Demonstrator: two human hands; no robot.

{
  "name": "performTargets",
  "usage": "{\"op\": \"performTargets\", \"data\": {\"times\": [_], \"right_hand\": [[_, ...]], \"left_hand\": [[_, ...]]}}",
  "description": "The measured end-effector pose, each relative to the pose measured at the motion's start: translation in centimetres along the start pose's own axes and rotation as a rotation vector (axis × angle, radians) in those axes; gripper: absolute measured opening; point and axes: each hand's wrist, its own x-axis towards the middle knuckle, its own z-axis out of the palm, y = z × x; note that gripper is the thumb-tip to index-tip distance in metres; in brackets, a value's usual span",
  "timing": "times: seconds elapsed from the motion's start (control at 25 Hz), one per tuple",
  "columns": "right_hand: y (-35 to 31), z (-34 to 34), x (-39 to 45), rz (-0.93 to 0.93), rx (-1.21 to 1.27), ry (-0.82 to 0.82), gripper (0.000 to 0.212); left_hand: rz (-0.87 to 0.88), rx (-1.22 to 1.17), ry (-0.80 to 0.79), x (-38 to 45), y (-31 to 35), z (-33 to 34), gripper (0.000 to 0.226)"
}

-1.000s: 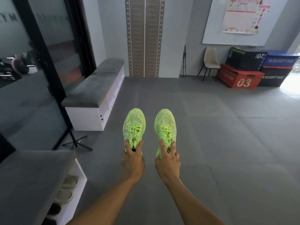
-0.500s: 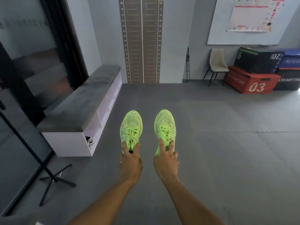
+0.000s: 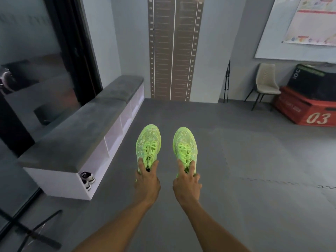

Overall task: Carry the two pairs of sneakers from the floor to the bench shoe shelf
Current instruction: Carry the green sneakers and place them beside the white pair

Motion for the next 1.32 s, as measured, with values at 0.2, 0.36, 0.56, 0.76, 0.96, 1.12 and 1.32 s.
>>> {"op": "performTargets", "data": {"times": [0.2, 0.36, 0.56, 0.76, 0.96, 1.12, 1.32], "right_hand": [[-3.0, 0.4, 14.7, 0.0, 0.04, -0.011, 0.079], [-4.7, 0.9, 25.8, 0.003, 0.098, -0.025, 0.076], [-6.6, 1.5, 41.2, -0.056, 0.108, -0.041, 0.075], [-9.3, 2.5, 53.5, -0.16, 0.059, -0.122, 0.077], [-14.9, 5.9, 64.4, -0.254, 0.026, -0.196, 0.079], [-20.9, 9.5, 72.8, -0.254, 0.015, -0.265, 0.078], [-28.2, 14.2, 80.8, -0.283, -0.064, -0.365, 0.077]], "left_hand": [[0.008, 0.021, -0.012, 15.0, 2.6, 1.3, 0.068], [-0.015, 0.04, -0.008, 25.2, 3.9, 2.7, 0.067], [-0.149, -0.017, -0.027, 38.8, 6.0, 5.7, 0.066], [-0.262, -0.043, -0.046, 49.6, 6.6, 7.9, 0.066], [-0.383, -0.067, -0.044, 60.4, 4.1, 9.2, 0.067], [-0.489, -0.108, -0.062, 69.2, -0.7, 10.3, 0.068], [-0.576, -0.156, -0.154, 76.9, -6.3, 11.6, 0.071]]}}
